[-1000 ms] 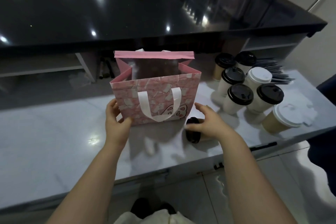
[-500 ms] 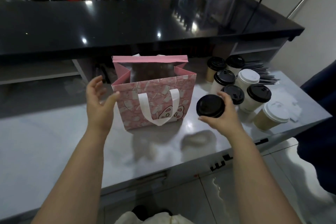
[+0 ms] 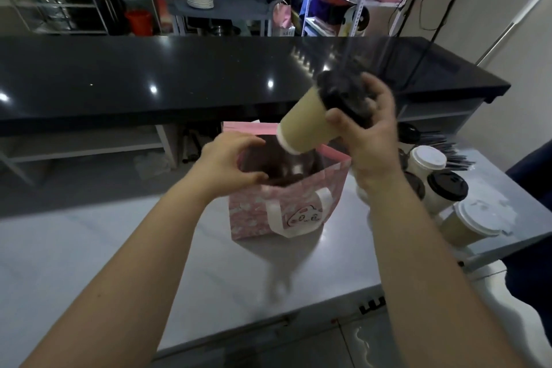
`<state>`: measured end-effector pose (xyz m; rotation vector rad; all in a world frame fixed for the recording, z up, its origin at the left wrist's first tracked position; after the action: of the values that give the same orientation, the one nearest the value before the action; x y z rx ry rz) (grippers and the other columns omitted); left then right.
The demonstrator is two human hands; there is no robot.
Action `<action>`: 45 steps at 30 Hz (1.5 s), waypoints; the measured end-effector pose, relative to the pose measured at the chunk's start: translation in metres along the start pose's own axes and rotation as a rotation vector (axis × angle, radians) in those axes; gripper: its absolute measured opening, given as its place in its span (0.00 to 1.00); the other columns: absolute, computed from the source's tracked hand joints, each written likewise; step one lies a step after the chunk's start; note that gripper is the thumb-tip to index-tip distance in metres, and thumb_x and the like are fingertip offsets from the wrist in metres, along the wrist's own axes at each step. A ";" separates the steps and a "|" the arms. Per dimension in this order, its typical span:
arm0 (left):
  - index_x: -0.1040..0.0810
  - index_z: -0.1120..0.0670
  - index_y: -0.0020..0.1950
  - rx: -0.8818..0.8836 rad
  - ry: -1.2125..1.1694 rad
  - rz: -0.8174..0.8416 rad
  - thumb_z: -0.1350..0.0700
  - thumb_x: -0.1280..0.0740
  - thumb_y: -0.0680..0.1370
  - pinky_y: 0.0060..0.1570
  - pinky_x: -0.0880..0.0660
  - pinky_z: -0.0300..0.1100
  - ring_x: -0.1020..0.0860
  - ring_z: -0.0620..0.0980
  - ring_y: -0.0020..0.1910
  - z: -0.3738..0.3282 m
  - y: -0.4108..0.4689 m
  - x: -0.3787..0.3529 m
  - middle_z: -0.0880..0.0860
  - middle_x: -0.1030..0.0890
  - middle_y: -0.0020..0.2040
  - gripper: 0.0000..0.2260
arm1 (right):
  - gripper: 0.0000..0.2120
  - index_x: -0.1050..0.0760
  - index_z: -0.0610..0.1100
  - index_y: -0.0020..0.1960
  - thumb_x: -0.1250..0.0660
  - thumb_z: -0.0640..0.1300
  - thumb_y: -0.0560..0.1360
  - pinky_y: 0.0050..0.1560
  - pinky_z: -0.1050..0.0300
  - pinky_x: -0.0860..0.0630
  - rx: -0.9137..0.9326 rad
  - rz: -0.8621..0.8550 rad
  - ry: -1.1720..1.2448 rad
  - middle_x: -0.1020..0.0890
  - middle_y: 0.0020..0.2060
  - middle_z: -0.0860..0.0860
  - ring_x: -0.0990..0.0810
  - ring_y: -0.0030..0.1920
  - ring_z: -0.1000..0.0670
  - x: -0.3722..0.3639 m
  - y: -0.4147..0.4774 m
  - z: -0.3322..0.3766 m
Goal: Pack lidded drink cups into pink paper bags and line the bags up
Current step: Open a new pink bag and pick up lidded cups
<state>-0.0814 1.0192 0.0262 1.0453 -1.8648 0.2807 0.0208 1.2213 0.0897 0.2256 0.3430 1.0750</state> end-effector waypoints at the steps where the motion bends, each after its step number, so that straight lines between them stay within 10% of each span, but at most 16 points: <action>1: 0.28 0.43 0.68 -0.001 -0.020 0.038 0.43 0.22 0.65 0.67 0.33 0.54 0.33 0.47 0.66 0.000 -0.002 -0.002 0.43 0.28 0.64 0.33 | 0.45 0.33 0.51 0.69 0.18 0.52 0.56 0.56 0.46 0.21 -0.036 0.055 -0.110 0.25 0.61 0.50 0.22 0.60 0.50 -0.014 -0.001 -0.009; 5: 0.42 0.41 0.74 0.070 -0.082 0.198 0.40 0.21 0.59 0.73 0.42 0.59 0.48 0.43 0.75 0.004 -0.007 -0.017 0.40 0.41 0.73 0.49 | 0.43 0.30 0.58 0.66 0.16 0.53 0.55 0.56 0.62 0.22 -0.160 0.262 -0.489 0.25 0.59 0.60 0.24 0.56 0.63 -0.030 -0.006 -0.048; 15: 0.56 0.40 0.78 0.059 -0.043 0.328 0.38 0.20 0.57 0.76 0.50 0.57 0.62 0.39 0.76 0.003 -0.014 -0.030 0.38 0.57 0.78 0.60 | 0.42 0.35 0.52 0.66 0.20 0.52 0.56 0.52 0.50 0.23 -0.216 0.751 -1.426 0.29 0.56 0.51 0.28 0.57 0.46 -0.054 0.004 -0.115; 30: 0.58 0.41 0.78 0.047 0.016 0.278 0.36 0.22 0.59 0.76 0.53 0.58 0.65 0.40 0.76 0.005 -0.021 -0.029 0.38 0.60 0.78 0.59 | 0.48 0.48 0.51 0.75 0.23 0.54 0.64 0.64 0.47 0.28 -0.410 0.754 -1.124 0.36 0.69 0.45 0.29 0.65 0.43 -0.079 -0.015 -0.189; 36: 0.56 0.42 0.79 0.049 0.071 0.239 0.34 0.24 0.60 0.76 0.52 0.58 0.65 0.40 0.76 0.007 -0.024 -0.032 0.39 0.60 0.79 0.58 | 0.51 0.70 0.49 0.77 0.36 0.63 0.74 0.76 0.43 0.57 -0.399 0.909 -1.421 0.69 0.77 0.51 0.64 0.77 0.46 -0.084 -0.025 -0.208; 45: 0.53 0.43 0.79 0.069 0.136 0.219 0.35 0.26 0.65 0.76 0.54 0.59 0.64 0.42 0.77 0.013 -0.034 -0.035 0.42 0.59 0.80 0.51 | 0.46 0.73 0.51 0.76 0.46 0.69 0.75 0.73 0.39 0.65 -0.405 0.901 -1.542 0.69 0.76 0.53 0.67 0.77 0.45 -0.089 -0.023 -0.222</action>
<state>-0.0575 1.0100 -0.0169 0.8459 -1.8578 0.5351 -0.0828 1.1351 -0.1087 0.7963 -1.4706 1.4762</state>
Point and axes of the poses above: each hand's wrist, its own y-axis towards the middle knuckle, its own x-axis out of the back of the hand, z = x × y, the point moved 8 cm from there along y, towards the middle knuckle
